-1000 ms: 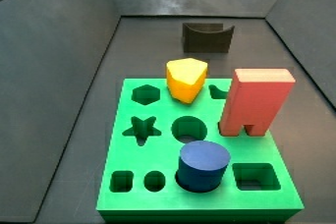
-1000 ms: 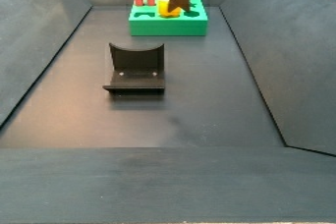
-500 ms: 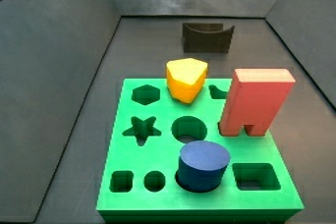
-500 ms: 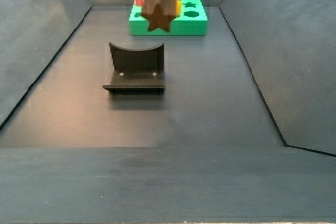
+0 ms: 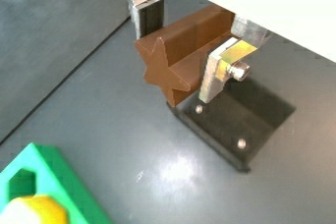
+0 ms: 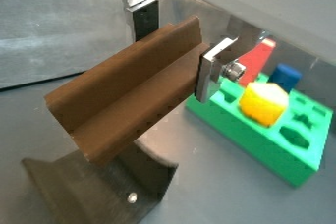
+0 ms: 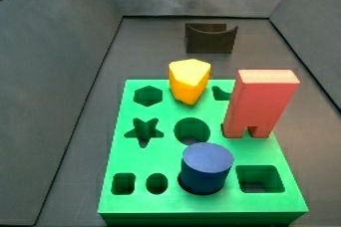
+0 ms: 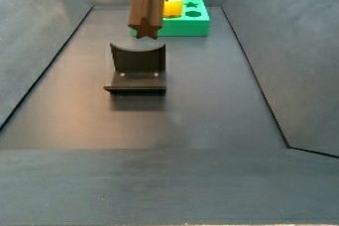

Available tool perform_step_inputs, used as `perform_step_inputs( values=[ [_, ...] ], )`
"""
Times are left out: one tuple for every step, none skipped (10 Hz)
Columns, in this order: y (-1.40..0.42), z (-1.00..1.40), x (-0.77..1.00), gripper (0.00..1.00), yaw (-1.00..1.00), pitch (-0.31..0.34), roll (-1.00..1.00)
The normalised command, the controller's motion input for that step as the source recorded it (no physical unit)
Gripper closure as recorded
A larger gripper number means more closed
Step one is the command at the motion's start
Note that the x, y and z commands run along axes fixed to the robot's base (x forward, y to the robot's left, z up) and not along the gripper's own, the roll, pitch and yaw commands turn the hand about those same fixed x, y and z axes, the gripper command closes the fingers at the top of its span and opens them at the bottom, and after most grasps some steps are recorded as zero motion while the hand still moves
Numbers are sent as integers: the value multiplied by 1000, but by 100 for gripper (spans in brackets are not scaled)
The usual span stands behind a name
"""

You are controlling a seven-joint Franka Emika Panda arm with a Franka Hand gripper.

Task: Pick up the star object. Move up. Place the star object on the fixture. Regrasp the star object. Move to above the board. Insert the star object.
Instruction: Place the star object on the fixture.

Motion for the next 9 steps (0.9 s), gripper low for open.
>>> perform_step_inputs(
  values=[
    [54,-21,423,100,-99,97,-889],
    [53,-21,326,100,-103,83,-670],
    [51,-21,254,100,-104,76,-503],
    [50,-17,185,100,-104,68,-340],
    [36,-9,107,100,-102,61,-234],
    [135,-1000,121,100,2,137,-1000],
    [140,-1000,126,100,-19,128,-1000],
    [140,-1000,133,100,-43,153,-991],
    [136,-1000,150,100,-81,174,-799]
  ],
)
